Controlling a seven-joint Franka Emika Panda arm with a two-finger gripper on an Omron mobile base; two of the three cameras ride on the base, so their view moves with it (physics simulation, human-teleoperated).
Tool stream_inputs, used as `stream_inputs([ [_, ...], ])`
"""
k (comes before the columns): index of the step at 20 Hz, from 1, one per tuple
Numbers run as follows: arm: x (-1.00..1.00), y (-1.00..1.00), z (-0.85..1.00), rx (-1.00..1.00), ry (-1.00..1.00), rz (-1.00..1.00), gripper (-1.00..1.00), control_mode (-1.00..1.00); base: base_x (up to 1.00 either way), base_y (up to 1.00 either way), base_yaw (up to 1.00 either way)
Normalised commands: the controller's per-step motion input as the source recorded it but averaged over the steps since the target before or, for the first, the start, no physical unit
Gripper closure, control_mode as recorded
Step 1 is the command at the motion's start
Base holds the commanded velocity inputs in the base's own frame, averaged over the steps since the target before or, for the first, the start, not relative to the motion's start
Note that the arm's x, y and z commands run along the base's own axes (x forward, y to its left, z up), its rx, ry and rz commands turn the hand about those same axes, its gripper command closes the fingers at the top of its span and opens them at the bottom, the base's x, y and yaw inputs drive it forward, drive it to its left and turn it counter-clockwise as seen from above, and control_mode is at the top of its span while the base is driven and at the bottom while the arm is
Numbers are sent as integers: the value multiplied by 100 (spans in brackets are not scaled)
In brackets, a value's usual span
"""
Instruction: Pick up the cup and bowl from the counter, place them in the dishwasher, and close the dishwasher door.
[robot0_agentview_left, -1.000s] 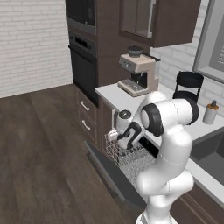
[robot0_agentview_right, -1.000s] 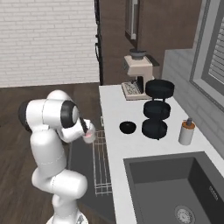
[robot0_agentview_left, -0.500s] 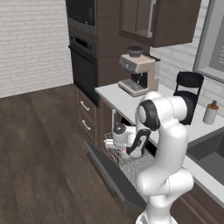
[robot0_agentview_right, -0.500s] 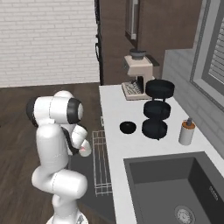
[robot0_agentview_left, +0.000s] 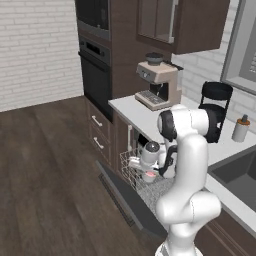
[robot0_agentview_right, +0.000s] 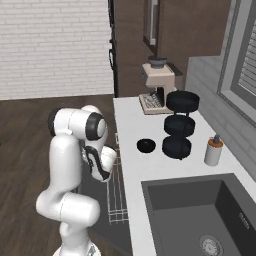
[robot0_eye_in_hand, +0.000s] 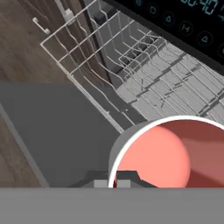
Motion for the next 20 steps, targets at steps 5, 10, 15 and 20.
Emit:
stream_inputs([
  [5,38,10,0,-1,0,-22,100,-100,0,0,0],
  [10,49,6,-1,-6,0,-31,100,-100,0,0,0],
  [15,65,-1,-14,-8,3,-23,100,-100,0,0,0],
  [20,67,1,-45,-11,0,-7,100,-100,0,0,0],
])
